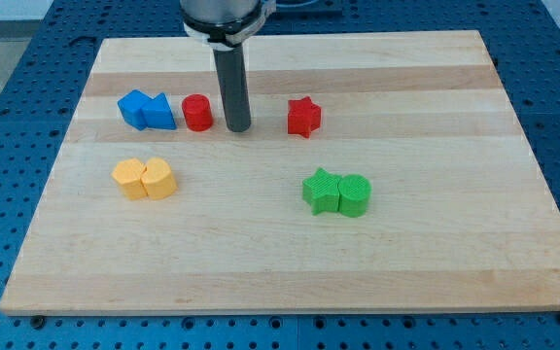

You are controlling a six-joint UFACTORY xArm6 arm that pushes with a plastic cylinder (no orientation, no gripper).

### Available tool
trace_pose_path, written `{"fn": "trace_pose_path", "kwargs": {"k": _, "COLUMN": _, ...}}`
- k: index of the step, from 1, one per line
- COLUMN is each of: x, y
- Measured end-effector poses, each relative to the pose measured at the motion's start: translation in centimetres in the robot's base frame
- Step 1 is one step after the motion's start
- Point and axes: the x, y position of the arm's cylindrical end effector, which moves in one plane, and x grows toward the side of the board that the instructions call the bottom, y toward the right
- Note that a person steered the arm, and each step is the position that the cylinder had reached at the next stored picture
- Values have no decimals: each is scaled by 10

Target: Nudge the red star right a bit

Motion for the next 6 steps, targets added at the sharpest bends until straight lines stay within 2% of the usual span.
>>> {"fn": "trace_pose_path", "kwargs": {"k": 4, "x": -7, "y": -35}}
{"fn": "trace_pose_path", "kwargs": {"k": 5, "x": -21, "y": 23}}
{"fn": "trace_pose_path", "kwargs": {"k": 6, "x": -43, "y": 105}}
